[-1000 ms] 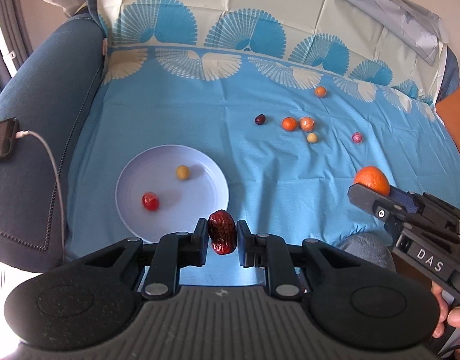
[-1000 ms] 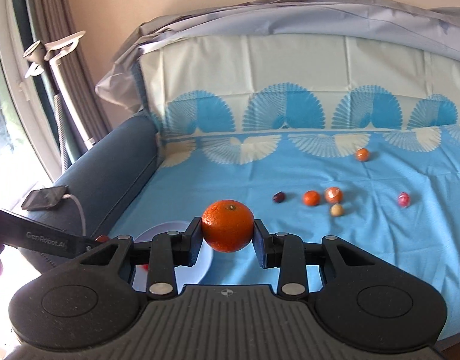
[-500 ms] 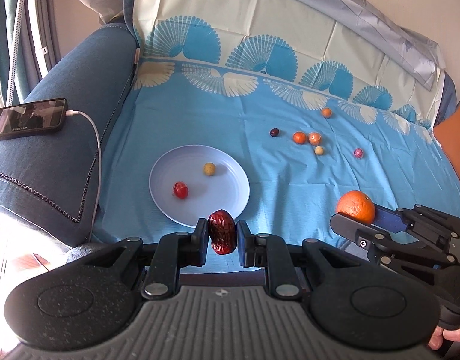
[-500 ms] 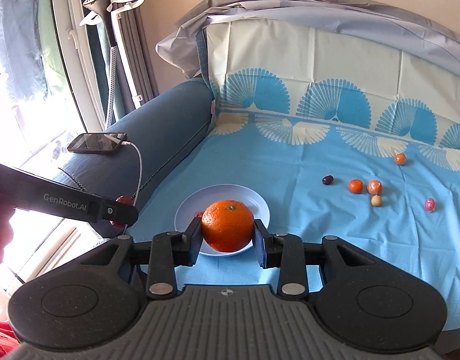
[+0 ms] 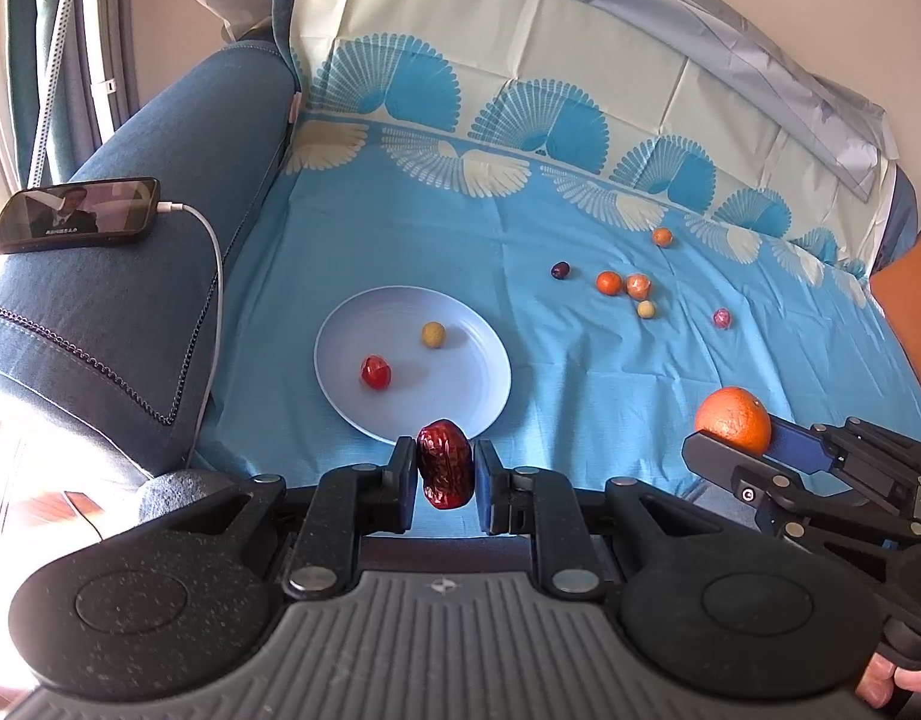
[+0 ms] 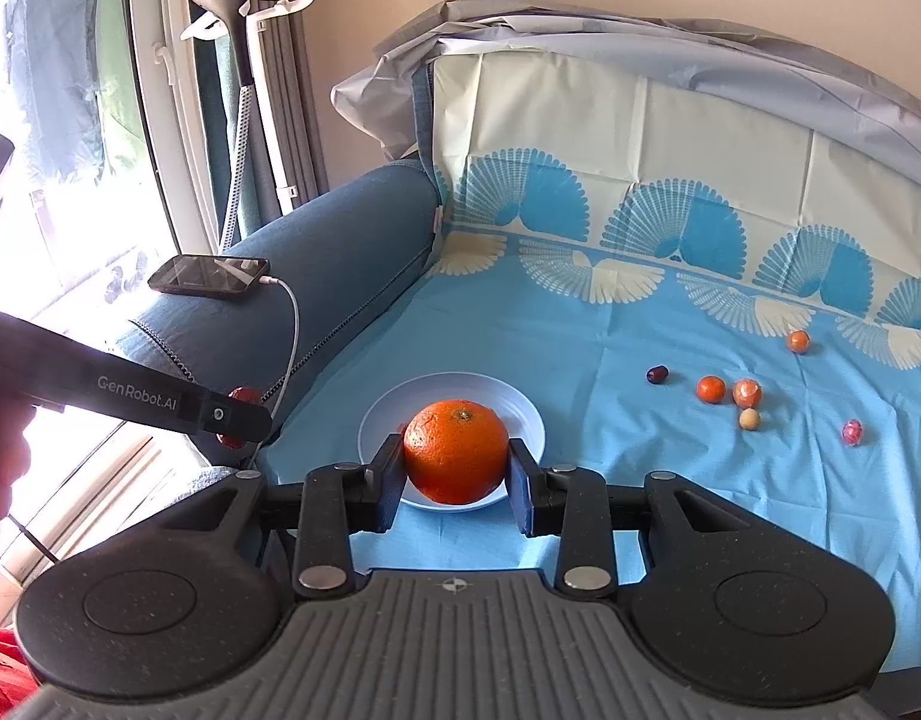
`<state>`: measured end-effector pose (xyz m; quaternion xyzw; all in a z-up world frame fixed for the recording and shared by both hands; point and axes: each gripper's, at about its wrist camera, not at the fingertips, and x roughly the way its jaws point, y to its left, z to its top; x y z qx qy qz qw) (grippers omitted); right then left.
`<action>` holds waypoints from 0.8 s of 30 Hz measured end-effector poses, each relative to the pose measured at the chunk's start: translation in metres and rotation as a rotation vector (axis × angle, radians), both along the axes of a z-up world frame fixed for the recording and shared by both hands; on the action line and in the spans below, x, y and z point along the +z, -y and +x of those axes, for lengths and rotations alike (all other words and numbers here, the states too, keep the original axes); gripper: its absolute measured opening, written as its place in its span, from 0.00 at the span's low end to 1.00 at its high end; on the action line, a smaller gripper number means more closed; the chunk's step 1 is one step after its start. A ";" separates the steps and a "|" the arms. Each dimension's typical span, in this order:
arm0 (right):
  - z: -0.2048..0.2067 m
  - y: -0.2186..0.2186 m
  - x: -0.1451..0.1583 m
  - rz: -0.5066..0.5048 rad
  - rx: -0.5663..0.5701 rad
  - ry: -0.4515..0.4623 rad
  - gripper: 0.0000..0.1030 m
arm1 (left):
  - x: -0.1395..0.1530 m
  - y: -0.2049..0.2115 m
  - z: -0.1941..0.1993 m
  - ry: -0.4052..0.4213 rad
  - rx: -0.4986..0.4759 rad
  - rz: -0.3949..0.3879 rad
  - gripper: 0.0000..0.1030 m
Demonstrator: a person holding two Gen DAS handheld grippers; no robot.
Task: Organize fruits
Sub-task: 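Carry the date and tangerine over the plate and release both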
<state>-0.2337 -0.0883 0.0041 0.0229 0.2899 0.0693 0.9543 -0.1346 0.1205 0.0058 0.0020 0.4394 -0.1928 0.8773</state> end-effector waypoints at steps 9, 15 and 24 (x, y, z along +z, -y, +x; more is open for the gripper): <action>0.005 -0.002 -0.003 -0.005 0.000 -0.010 0.36 | -0.001 -0.003 0.005 -0.001 0.007 -0.002 0.21; 0.012 -0.002 -0.006 -0.012 -0.009 -0.015 0.36 | -0.002 -0.007 0.013 -0.003 0.023 -0.003 0.21; 0.032 -0.003 -0.014 -0.003 -0.026 -0.026 0.36 | -0.004 -0.008 0.036 -0.001 0.035 -0.005 0.21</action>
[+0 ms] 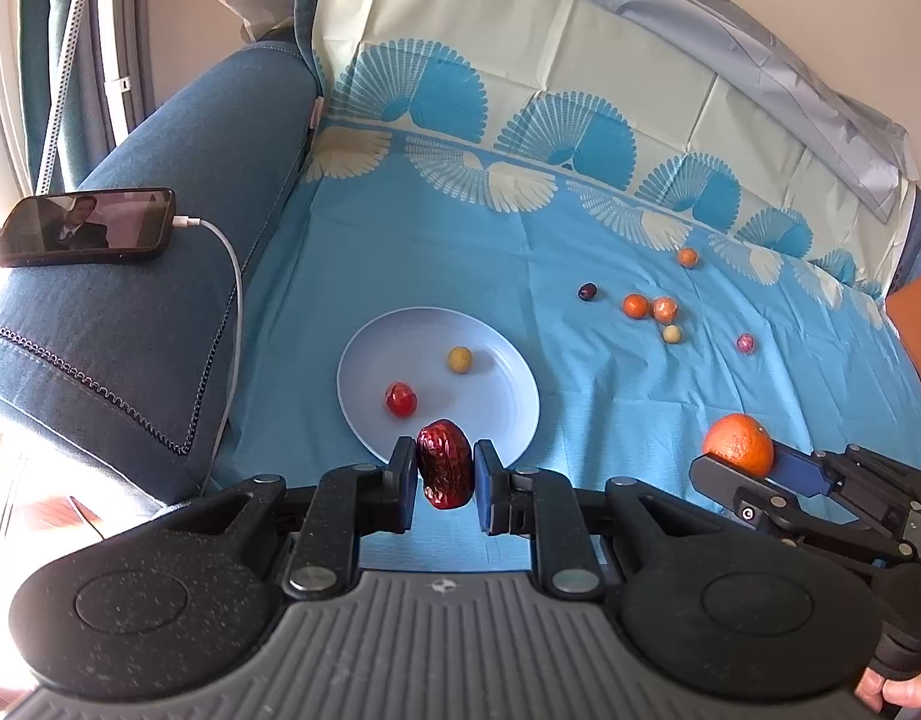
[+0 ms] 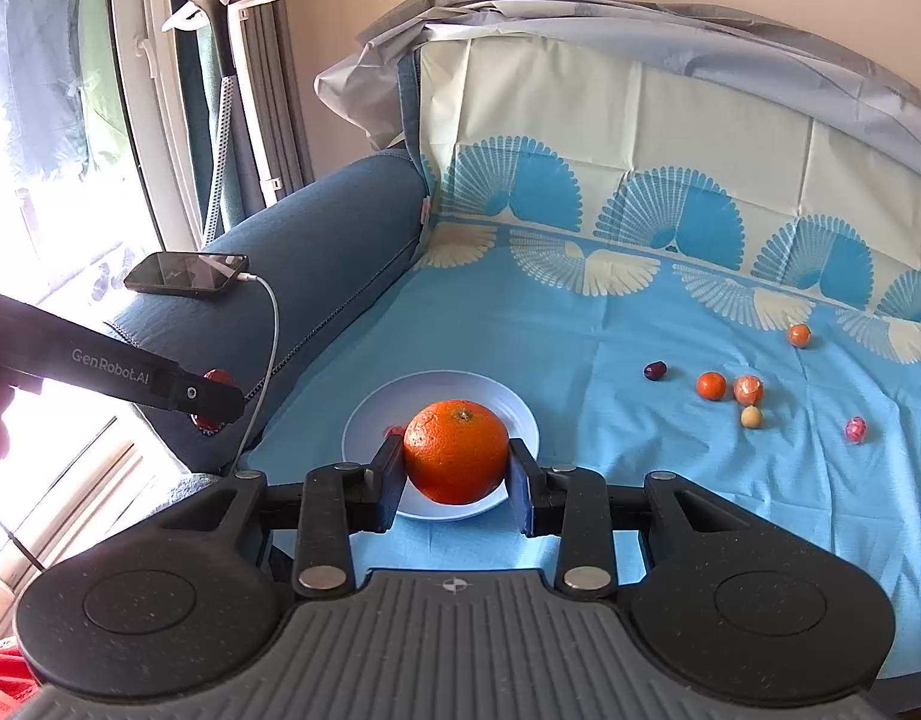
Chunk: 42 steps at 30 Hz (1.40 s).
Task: Organize fruits
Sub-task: 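Carry the date and tangerine over the plate and release both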
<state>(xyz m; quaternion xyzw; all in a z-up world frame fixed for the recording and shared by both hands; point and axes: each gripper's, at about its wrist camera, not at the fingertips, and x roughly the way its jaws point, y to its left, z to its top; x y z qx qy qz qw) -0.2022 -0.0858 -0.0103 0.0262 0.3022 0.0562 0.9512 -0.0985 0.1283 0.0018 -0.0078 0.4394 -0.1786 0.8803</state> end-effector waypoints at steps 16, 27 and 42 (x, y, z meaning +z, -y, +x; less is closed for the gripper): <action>0.079 -0.002 -0.039 0.022 -0.019 -0.069 0.36 | -0.034 0.031 0.086 -0.026 0.007 -0.001 0.21; 0.138 -0.003 -0.087 0.009 -0.004 -0.155 0.36 | -0.091 0.051 0.142 -0.065 -0.002 0.075 0.21; 0.182 -0.012 -0.141 -0.027 0.044 -0.278 0.37 | -0.165 0.071 0.182 -0.156 -0.038 0.180 0.37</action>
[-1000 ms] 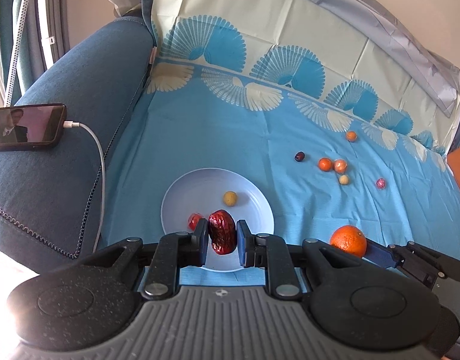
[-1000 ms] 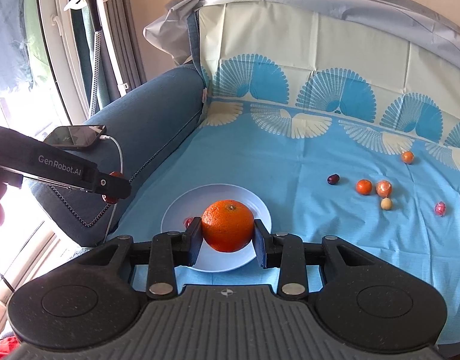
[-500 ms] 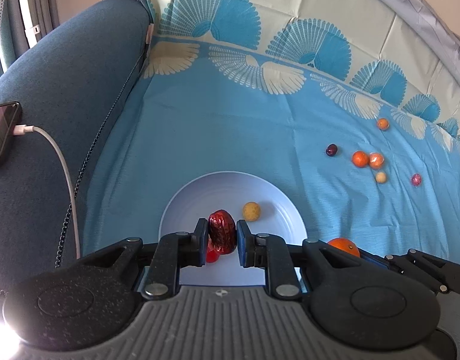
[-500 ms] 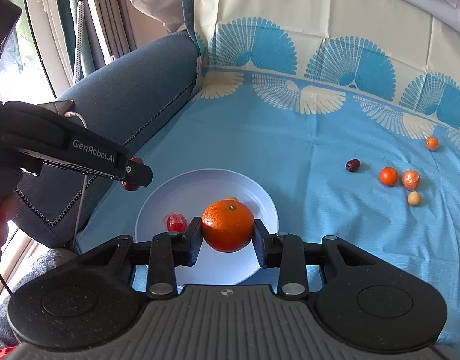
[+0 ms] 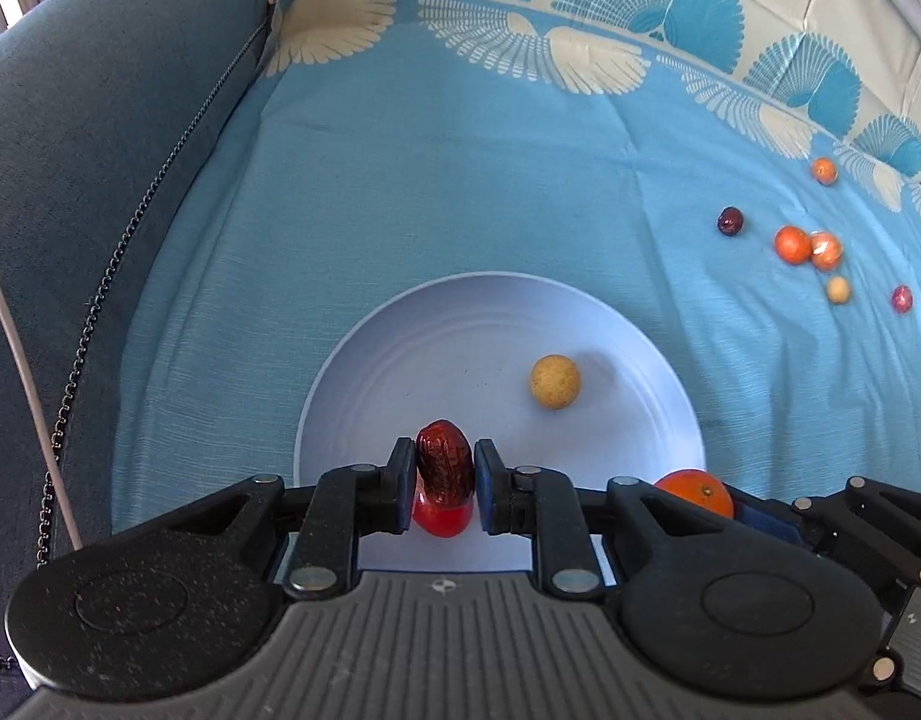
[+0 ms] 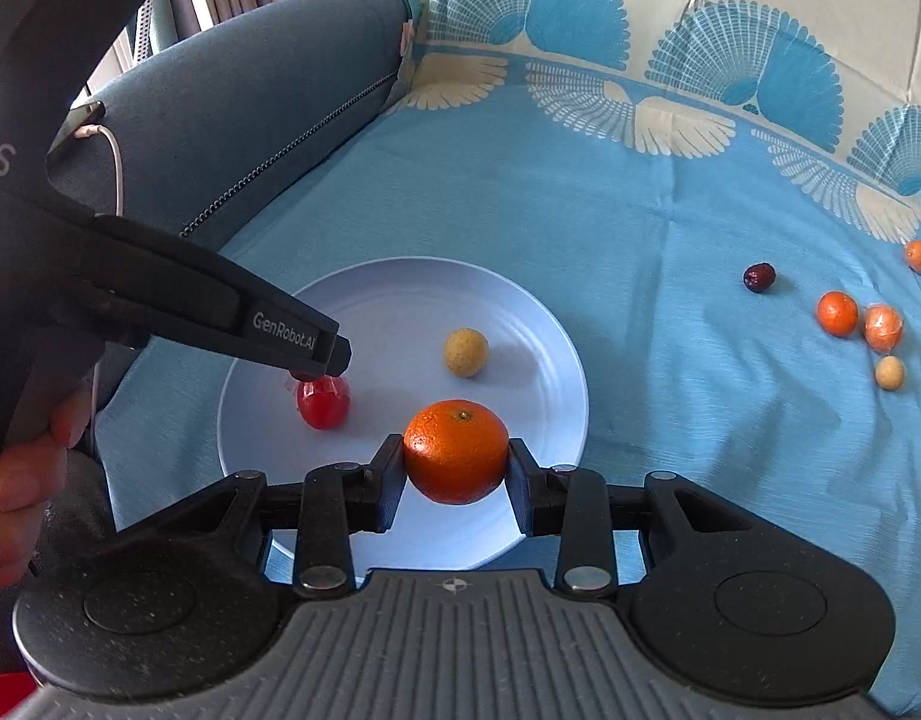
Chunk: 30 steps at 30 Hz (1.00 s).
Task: Organize fruits
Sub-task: 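Carry the date and tangerine over the plate and release both, then withdraw both open tools from the plate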
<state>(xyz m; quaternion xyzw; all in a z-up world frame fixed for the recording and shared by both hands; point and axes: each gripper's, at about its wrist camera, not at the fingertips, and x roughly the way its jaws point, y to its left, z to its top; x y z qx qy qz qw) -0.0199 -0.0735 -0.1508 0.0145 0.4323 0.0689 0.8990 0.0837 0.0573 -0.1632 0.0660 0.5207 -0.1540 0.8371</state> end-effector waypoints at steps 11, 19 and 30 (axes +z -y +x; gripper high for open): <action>-0.022 0.008 0.031 0.008 -0.007 0.014 0.85 | 0.044 -0.023 -0.036 0.069 0.036 0.006 1.00; -0.080 0.015 0.066 0.055 -0.051 0.026 0.86 | 0.089 -0.039 -0.100 0.182 0.054 0.103 1.00; -0.149 0.003 0.111 0.013 -0.037 0.177 0.95 | 0.126 -0.063 -0.150 0.256 0.172 0.143 1.00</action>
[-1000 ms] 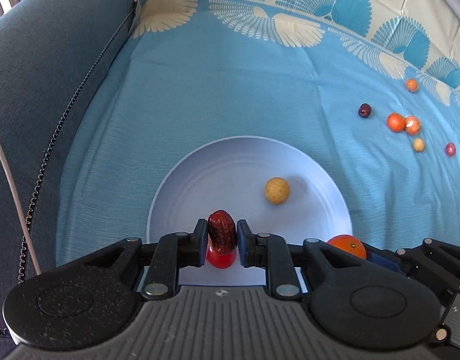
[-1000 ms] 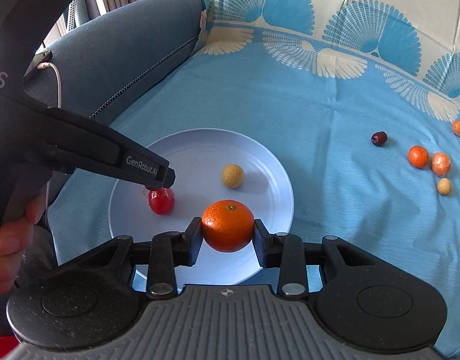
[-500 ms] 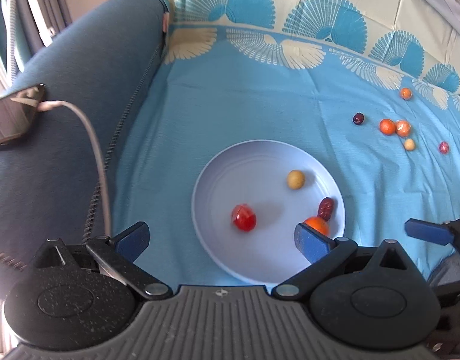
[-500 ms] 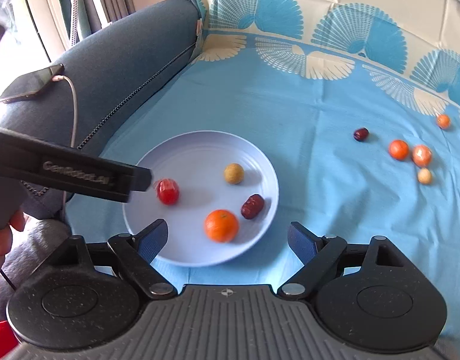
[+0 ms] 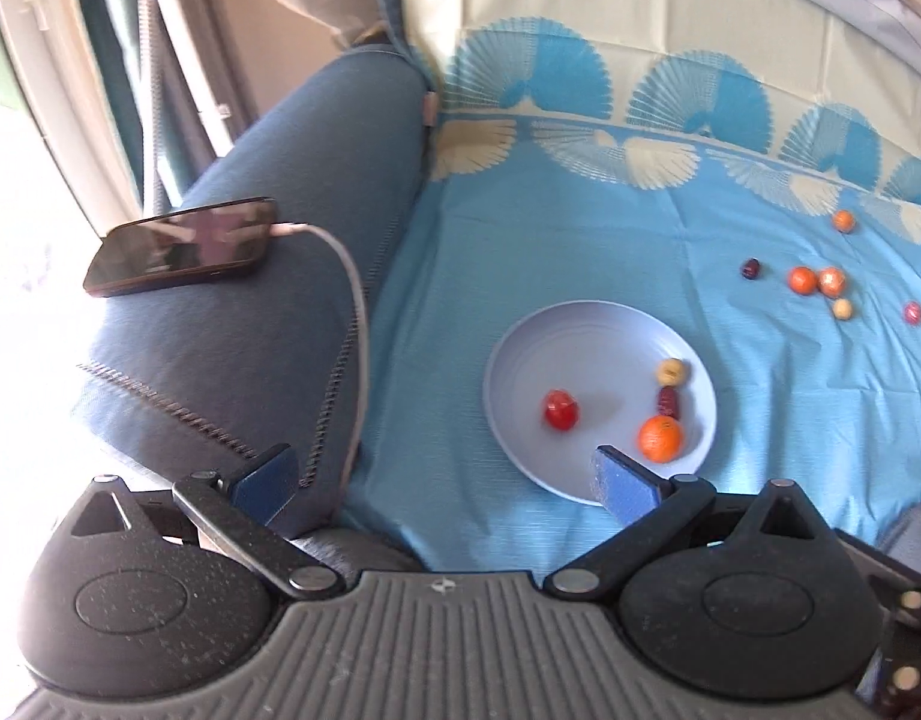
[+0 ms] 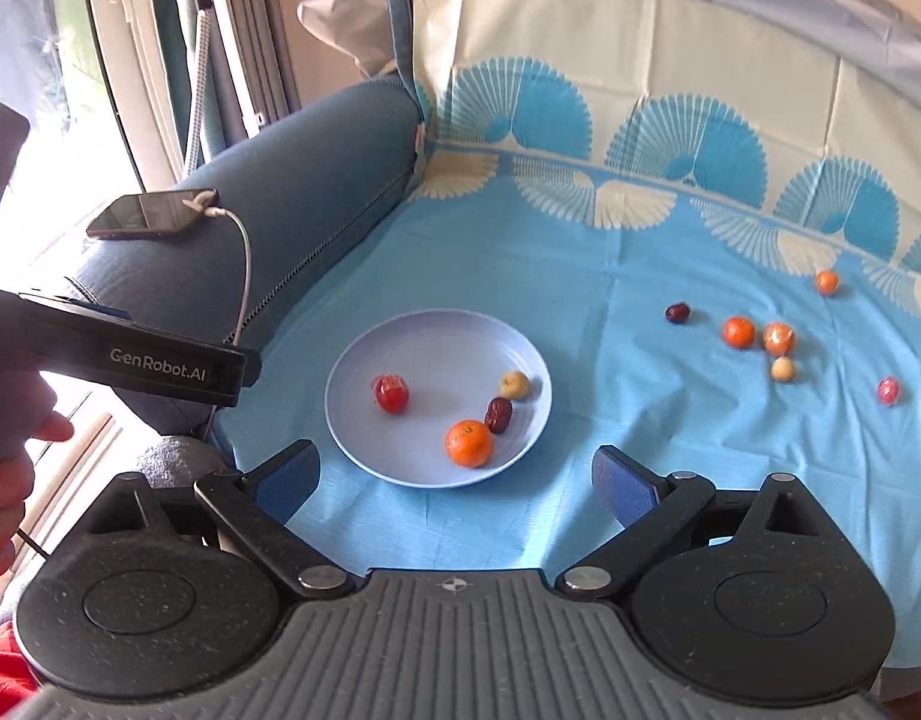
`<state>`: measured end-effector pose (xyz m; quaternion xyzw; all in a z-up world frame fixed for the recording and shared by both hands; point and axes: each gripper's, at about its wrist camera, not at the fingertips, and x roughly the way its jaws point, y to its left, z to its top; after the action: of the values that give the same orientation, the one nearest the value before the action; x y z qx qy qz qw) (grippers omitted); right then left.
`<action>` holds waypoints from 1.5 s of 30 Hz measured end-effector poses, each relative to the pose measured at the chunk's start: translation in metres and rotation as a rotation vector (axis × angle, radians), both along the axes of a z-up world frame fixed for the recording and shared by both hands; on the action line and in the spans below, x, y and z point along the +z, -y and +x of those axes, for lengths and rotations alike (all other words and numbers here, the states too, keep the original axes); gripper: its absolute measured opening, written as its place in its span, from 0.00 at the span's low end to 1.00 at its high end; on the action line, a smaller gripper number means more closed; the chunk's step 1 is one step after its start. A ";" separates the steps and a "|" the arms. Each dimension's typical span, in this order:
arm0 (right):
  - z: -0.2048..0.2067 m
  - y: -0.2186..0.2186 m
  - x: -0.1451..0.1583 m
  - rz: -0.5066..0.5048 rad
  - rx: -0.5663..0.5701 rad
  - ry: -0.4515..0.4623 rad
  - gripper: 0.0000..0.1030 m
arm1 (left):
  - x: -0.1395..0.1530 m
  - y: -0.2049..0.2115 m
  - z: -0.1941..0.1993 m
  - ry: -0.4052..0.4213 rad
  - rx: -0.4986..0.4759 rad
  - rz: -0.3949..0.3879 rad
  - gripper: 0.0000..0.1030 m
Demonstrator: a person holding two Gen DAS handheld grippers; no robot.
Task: Organize fruits
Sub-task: 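Withdraw both open tools from the plate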
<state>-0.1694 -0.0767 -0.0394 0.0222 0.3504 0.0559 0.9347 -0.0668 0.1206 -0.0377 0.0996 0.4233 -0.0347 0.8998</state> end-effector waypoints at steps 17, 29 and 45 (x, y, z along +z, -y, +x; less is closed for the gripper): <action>-0.052 -0.004 0.030 -0.038 0.027 0.135 0.97 | 0.035 -0.006 -0.050 0.085 -0.026 -0.070 1.00; -0.059 -0.008 0.031 -0.044 0.024 0.147 0.97 | 0.039 -0.005 -0.064 0.121 -0.038 -0.061 1.00; -0.052 -0.012 0.029 -0.054 0.028 0.127 0.97 | 0.035 -0.005 -0.063 0.127 -0.045 -0.054 1.00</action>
<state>-0.2214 -0.0646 -0.0100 -0.0118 0.2921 0.0608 0.9544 -0.1294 0.1253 -0.0029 0.0867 0.3621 -0.0601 0.9261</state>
